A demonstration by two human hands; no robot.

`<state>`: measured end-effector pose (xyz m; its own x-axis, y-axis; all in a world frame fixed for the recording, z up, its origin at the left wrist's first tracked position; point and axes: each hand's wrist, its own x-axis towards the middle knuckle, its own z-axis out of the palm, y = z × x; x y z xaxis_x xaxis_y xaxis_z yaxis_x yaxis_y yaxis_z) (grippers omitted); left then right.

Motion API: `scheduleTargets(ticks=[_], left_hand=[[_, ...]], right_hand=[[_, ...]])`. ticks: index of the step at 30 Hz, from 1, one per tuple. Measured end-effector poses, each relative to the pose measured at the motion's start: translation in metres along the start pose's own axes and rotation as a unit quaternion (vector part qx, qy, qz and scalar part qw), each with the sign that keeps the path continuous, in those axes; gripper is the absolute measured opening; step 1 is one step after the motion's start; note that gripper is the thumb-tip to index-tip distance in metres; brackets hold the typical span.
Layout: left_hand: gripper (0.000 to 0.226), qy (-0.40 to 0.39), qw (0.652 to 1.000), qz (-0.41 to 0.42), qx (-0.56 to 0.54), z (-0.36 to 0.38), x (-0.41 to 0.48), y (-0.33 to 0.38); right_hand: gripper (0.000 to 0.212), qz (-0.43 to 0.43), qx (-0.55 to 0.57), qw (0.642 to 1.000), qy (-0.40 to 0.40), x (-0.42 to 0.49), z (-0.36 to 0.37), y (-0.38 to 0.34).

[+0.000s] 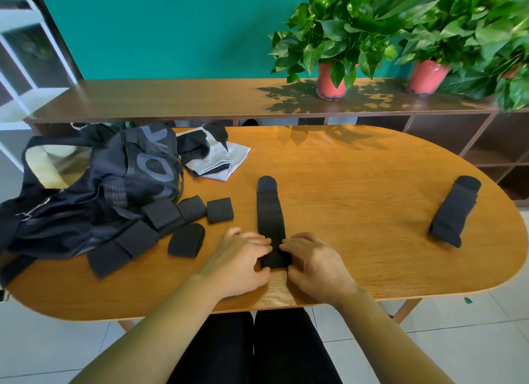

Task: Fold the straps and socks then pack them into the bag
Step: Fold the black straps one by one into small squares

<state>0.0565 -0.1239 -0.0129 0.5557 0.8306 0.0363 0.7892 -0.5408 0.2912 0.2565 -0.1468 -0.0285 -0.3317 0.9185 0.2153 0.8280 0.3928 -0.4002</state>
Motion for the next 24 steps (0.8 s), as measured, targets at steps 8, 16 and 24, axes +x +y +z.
scheduleTargets(ticks=[8, 16, 24], left_hand=[[0.03, 0.01, 0.99, -0.075, -0.121, -0.005, -0.003, 0.003], [0.018, 0.147, 0.963, -0.177, -0.139, 0.018, 0.014, 0.002], [0.03, 0.181, 0.948, -0.247, -0.082, 0.023, 0.029, 0.013]], right_hand=[[0.028, 0.07, 0.09, 0.993, 0.031, 0.001, 0.005, -0.004], [0.013, 0.238, 0.13, 0.957, 0.103, 0.031, 0.024, -0.01], [0.02, 0.254, 0.057, 0.955, 0.141, 0.039, 0.032, -0.018]])
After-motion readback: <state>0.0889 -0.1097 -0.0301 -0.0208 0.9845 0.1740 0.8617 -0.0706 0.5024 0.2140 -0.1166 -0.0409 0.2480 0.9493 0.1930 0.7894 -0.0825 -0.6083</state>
